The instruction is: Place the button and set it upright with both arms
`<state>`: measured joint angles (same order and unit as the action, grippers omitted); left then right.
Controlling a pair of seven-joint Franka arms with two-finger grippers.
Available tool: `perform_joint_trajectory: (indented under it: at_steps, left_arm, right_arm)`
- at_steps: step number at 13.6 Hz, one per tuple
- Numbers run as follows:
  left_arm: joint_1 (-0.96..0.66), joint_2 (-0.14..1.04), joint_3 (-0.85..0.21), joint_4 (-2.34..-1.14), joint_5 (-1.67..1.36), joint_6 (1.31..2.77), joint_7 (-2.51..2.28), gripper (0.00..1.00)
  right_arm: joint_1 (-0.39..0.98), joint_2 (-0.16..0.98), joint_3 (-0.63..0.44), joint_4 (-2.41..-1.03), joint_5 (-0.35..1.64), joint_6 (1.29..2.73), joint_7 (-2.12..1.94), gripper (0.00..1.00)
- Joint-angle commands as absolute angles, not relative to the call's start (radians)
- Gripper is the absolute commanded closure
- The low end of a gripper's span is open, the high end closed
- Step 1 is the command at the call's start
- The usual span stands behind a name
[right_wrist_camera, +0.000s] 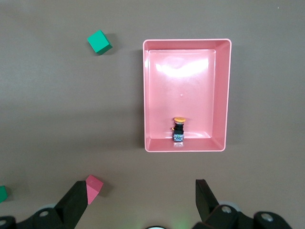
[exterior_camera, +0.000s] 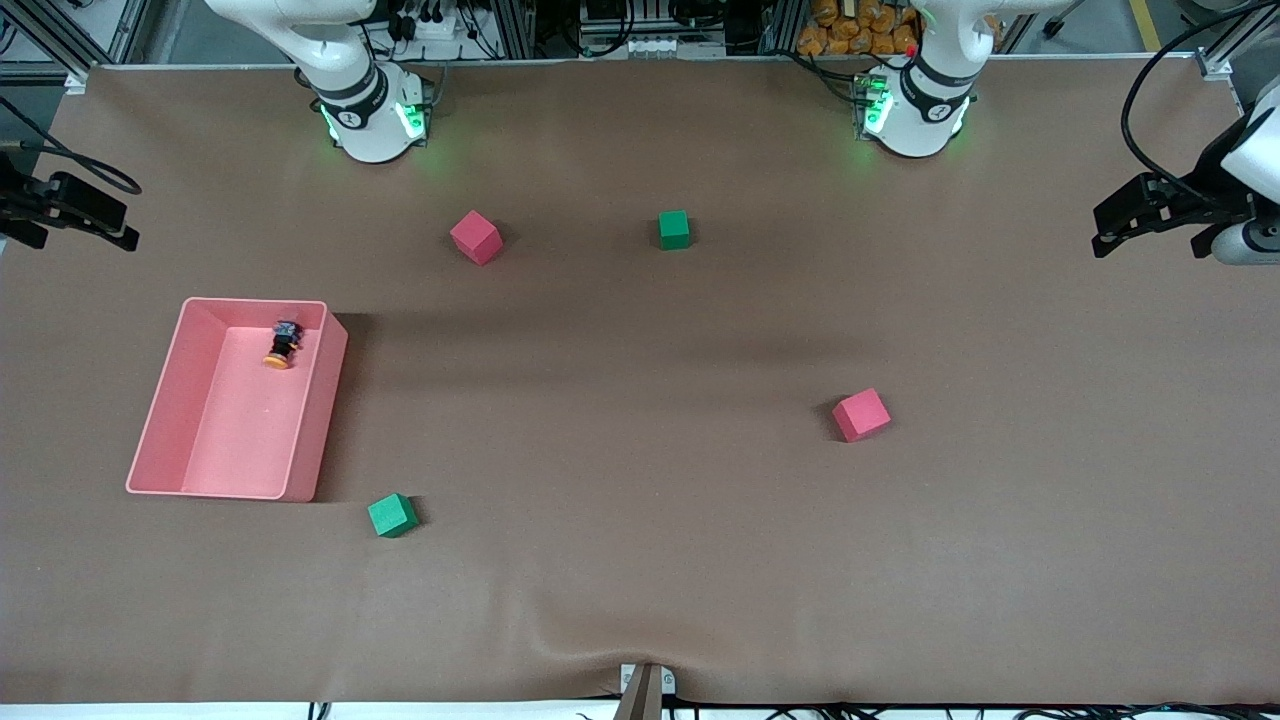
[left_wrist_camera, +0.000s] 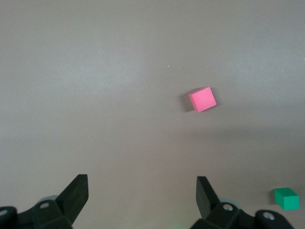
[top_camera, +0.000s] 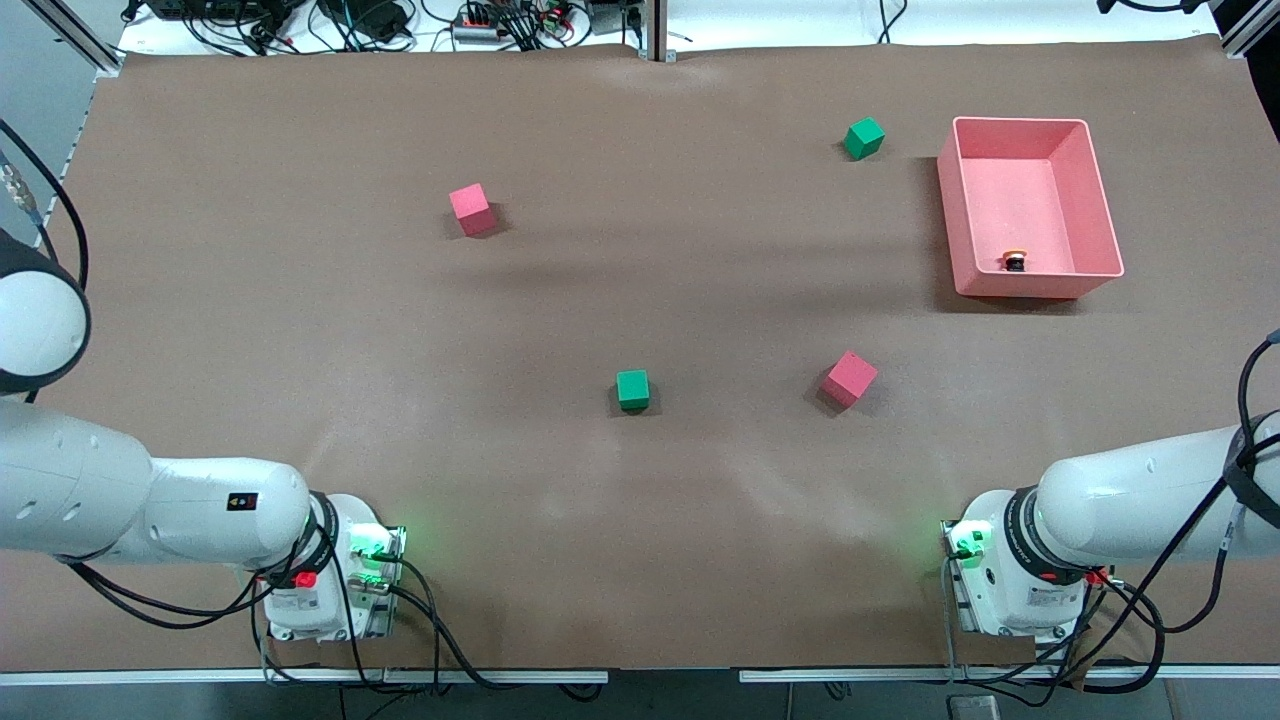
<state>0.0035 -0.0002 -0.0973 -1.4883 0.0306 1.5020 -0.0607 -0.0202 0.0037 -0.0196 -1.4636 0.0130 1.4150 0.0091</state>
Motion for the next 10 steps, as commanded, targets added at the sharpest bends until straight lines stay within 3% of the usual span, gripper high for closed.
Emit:
perform_joint_trajectory:
  at_steps: [1,6,10]
  left_arm:
    - [0.011,-0.011,-0.101,-1.483,0.037,1.483,-0.048,0.0]
    - [0.015,-0.009,-0.101,-1.482,0.046,1.485,-0.045,0.0]
    - [0.02,-0.011,-0.101,-1.488,0.048,1.483,-0.038,0.0]
  right_arm:
    - [-0.015,-0.011,-0.021,-1.471,-0.005,1.414,0.025,0.0]
    - [-0.014,-0.009,-0.021,-1.497,-0.005,1.423,0.025,0.0]
    - [-0.038,-0.008,-0.021,-1.65,-0.006,1.543,0.015,0.0]
